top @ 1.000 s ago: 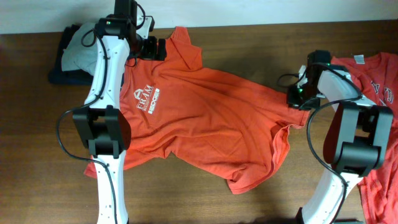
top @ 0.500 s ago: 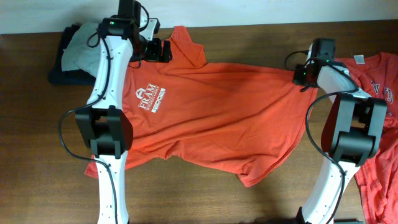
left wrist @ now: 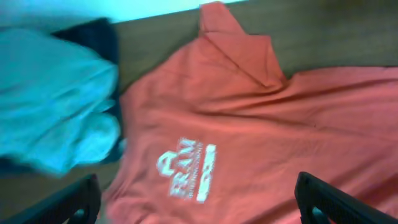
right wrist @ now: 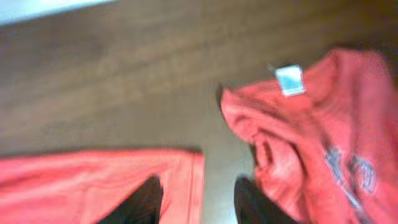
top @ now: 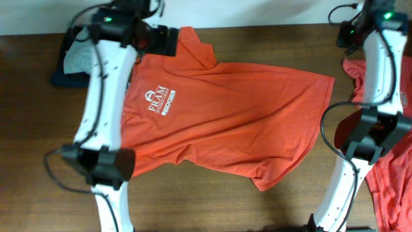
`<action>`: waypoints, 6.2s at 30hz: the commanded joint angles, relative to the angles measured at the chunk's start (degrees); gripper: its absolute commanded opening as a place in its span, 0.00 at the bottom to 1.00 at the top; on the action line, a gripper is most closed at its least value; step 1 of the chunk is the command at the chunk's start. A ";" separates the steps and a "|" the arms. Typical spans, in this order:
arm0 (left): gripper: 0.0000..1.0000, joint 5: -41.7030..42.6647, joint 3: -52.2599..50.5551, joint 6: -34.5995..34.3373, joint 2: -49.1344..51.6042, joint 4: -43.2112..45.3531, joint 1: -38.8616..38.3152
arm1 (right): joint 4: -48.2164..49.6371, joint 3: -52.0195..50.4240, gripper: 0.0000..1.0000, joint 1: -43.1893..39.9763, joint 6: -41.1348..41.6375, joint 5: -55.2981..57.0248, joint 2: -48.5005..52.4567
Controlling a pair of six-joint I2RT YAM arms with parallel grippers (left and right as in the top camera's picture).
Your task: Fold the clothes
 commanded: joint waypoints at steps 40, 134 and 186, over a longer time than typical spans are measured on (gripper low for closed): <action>0.99 -12.90 -31.80 -16.22 -21.42 9.01 1.29 | 16.24 -118.49 0.23 22.60 38.53 -29.97 -76.17; 0.99 -0.81 -31.82 -14.58 -14.25 8.74 19.54 | 9.14 -108.45 0.99 -12.35 31.56 -9.22 -68.59; 0.91 9.07 -74.44 -9.66 -21.14 9.31 25.70 | 20.61 -121.52 0.32 -0.57 31.93 -16.74 -64.32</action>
